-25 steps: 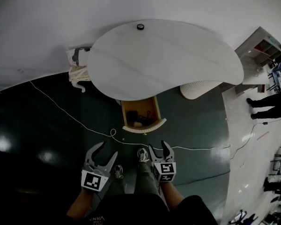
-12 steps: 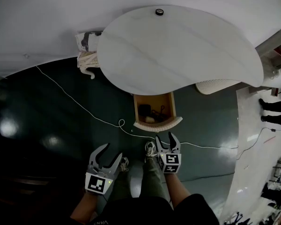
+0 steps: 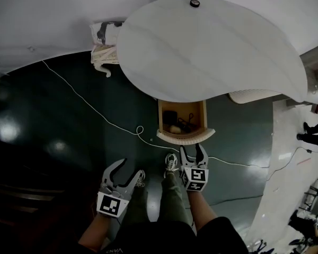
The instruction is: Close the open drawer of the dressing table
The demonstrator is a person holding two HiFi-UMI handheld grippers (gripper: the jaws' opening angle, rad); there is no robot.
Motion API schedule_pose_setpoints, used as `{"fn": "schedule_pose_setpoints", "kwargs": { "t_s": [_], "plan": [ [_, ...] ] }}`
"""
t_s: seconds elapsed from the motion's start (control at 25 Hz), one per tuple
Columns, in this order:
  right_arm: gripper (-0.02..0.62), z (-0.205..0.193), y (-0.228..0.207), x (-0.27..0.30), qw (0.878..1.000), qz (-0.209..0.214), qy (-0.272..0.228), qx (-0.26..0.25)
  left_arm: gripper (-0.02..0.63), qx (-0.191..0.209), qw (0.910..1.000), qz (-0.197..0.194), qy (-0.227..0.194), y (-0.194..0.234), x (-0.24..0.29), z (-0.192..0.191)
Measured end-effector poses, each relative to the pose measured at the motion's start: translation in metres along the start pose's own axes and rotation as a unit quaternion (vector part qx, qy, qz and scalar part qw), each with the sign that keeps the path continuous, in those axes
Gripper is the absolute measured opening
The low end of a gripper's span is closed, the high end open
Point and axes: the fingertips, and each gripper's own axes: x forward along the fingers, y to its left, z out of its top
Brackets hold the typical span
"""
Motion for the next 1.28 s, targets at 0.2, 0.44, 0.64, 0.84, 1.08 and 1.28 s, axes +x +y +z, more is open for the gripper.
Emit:
{"fn": "schedule_pose_setpoints", "kwargs": {
  "t_s": [0.2,0.44,0.64,0.84,1.08,1.28],
  "plan": [
    [0.261,0.009,-0.002,0.012,1.000,0.002,-0.011,-0.008,0.219,-0.009,0.9999,-0.003,-0.006,-0.002,0.003,-0.004],
    [0.262,0.028,-0.007,0.040,1.000,0.003,-0.021,-0.020,0.219,-0.012,0.9998,-0.006,-0.011,-0.002,0.013,-0.004],
    [0.262,0.048,-0.012,0.065,0.999,0.005,-0.030,-0.035,0.219,-0.010,0.9998,-0.001,-0.019,0.004,0.022,0.002],
    [0.262,0.065,-0.015,0.084,0.998,0.003,-0.036,-0.041,0.219,-0.012,0.9995,0.009,-0.026,0.013,0.028,0.007],
    [0.261,0.078,-0.017,0.103,0.998,0.003,-0.040,-0.053,0.219,-0.008,0.9992,0.014,-0.036,0.022,0.041,0.016],
    [0.261,0.085,-0.018,0.116,0.997,0.005,-0.046,-0.058,0.218,-0.012,0.9991,0.017,-0.037,0.024,0.046,0.017]
  ]
}}
